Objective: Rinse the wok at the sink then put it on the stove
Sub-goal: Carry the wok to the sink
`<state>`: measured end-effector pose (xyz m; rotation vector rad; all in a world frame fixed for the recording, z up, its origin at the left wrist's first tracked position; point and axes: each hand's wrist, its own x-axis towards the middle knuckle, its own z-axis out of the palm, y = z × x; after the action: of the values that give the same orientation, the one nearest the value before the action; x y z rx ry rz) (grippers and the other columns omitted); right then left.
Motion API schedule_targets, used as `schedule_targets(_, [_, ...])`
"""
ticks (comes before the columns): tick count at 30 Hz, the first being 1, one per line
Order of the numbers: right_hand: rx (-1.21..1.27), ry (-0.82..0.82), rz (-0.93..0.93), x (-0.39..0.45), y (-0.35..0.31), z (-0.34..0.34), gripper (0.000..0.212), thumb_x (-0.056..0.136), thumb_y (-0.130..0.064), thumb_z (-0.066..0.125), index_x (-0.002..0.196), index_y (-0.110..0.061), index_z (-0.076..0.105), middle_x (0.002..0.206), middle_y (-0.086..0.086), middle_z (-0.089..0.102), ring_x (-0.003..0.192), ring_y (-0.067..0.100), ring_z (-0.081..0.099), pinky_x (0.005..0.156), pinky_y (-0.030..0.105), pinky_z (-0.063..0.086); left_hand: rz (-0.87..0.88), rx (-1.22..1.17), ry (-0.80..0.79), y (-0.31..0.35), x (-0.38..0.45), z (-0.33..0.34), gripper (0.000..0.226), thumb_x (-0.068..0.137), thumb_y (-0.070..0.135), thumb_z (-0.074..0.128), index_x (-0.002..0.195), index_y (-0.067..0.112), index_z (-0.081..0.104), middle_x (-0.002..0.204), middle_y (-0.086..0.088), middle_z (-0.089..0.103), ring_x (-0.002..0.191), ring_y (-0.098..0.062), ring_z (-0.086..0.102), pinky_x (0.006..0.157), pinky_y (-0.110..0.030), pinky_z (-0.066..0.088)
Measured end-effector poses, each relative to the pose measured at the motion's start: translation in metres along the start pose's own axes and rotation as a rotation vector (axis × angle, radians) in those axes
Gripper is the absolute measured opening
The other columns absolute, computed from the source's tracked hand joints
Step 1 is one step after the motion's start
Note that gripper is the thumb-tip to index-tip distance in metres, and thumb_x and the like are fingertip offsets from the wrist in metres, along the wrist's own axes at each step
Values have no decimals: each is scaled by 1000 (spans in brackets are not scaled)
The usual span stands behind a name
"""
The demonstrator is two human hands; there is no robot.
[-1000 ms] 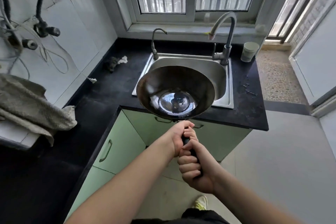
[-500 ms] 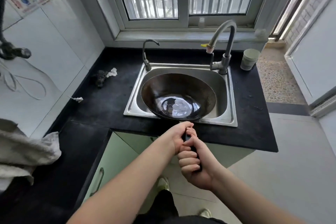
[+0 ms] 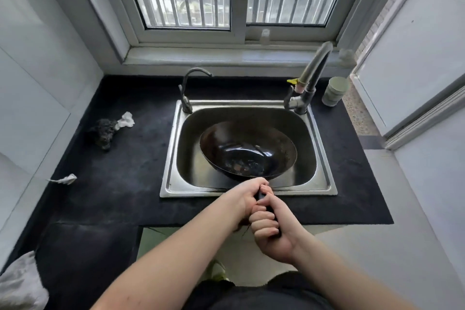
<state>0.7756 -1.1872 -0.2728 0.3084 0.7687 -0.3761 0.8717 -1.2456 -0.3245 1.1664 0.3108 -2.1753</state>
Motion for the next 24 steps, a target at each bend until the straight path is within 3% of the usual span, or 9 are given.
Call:
schedule_targets(7, [82,40,-1,22,-20,0,36,83,-26,53,53,-17,35,38,-6,26,24,9,25,26,12,18,-77,65,35,15,27,0,60,99,12,37,39,10,39,32,-1,35,20,-10,34,25,-15,28])
schedule_targets(13, [111,35,32,26,-49,-8,34,80,-23,54,53,-16,35,38,-6,25,23,9,25,24,14,19,-90,198,126,22,49,12,62,98,14,37,36,11,37,33,2,36,22,-9,34,35,-10,25])
schedule_targets(15, [89,51,38,28,-57,-11,34,80,-23,54,52,-16,36,39,-7,25,24,8,25,25,13,18,-91,198,150,23,51,17,60,97,13,39,37,11,37,33,2,36,22,-9,35,30,-12,27])
schedule_targets(20, [73,99,41,31,-73,-16,35,80,-24,55,51,-15,37,39,-6,26,24,8,24,27,13,15,-143,184,173,25,62,25,59,97,18,41,38,11,37,34,4,38,24,-8,35,36,-10,26])
schedule_targets(24, [8,130,61,29,-76,-20,32,80,-24,52,52,-14,39,39,-6,26,25,8,24,27,14,16,-136,98,199,21,69,25,56,97,13,43,41,9,41,35,1,40,24,-10,39,28,-14,33])
